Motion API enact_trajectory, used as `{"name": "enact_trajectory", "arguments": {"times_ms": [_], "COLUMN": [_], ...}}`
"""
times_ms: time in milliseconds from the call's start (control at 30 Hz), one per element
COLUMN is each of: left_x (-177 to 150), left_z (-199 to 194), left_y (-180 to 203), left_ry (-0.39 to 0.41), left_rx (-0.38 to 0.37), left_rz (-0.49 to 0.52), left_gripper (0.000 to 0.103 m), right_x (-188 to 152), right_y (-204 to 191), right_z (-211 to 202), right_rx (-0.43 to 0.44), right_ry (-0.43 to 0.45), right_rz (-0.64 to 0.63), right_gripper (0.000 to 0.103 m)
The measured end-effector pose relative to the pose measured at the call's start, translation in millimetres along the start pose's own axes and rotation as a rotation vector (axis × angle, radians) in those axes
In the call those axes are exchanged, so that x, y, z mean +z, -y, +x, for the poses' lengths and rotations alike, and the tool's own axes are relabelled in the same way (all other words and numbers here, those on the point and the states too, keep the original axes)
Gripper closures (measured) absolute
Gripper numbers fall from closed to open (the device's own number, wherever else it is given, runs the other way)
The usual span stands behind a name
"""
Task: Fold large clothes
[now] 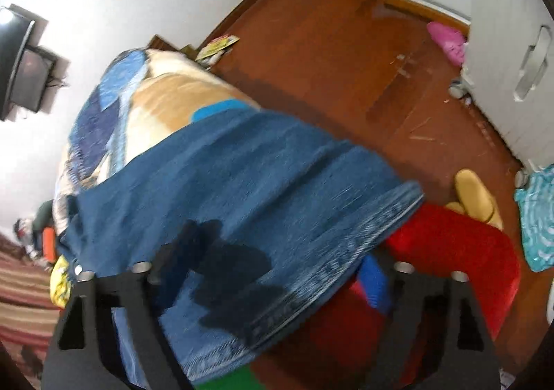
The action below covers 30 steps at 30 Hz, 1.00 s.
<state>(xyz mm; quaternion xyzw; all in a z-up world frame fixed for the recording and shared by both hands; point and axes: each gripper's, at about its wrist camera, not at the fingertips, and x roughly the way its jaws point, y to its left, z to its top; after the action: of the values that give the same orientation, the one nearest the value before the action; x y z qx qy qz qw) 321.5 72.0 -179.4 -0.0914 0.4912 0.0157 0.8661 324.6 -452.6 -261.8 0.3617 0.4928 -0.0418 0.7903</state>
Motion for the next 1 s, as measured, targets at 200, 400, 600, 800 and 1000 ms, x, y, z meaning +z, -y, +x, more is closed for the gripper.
{"name": "enact_trajectory", "arguments": {"times_ms": [200,400,600,800,1000], "left_x": [-1.3,-4.3,-10.9,-15.7,-22.6], "left_z": [-3.6,-14.3,-30.0,-45.7,-58.9], "left_y": [-6.0,-7.7,-10.1,-16.0,-24.0], "left_ry": [0.009,0.03,0.061,0.098,0.125], "left_rx": [0.003,-0.005,-0.025,-0.041,-0.048], "left_rz": [-0.014,-0.005,0.011,0.019,0.034], "left_gripper": [0.019,0.019,0.019,0.019,0.018], "right_x": [7.4,13.2,13.0,-6.2,-45.4], "right_y": [4.9,-22.1,-89.0,-172.5,-253.6], "right_z": [-15.4,-53.3,-106.8,-141.2,-133.1], "right_rx": [-0.032,0.004,0.099,0.229,0.362], "right_ry": [0.036,0.129,0.233,0.279,0.215], "right_rz": [0.076,0.001,-0.156,-0.331,-0.486], "right_gripper": [0.089,0.095,0.096,0.096,0.096]}}
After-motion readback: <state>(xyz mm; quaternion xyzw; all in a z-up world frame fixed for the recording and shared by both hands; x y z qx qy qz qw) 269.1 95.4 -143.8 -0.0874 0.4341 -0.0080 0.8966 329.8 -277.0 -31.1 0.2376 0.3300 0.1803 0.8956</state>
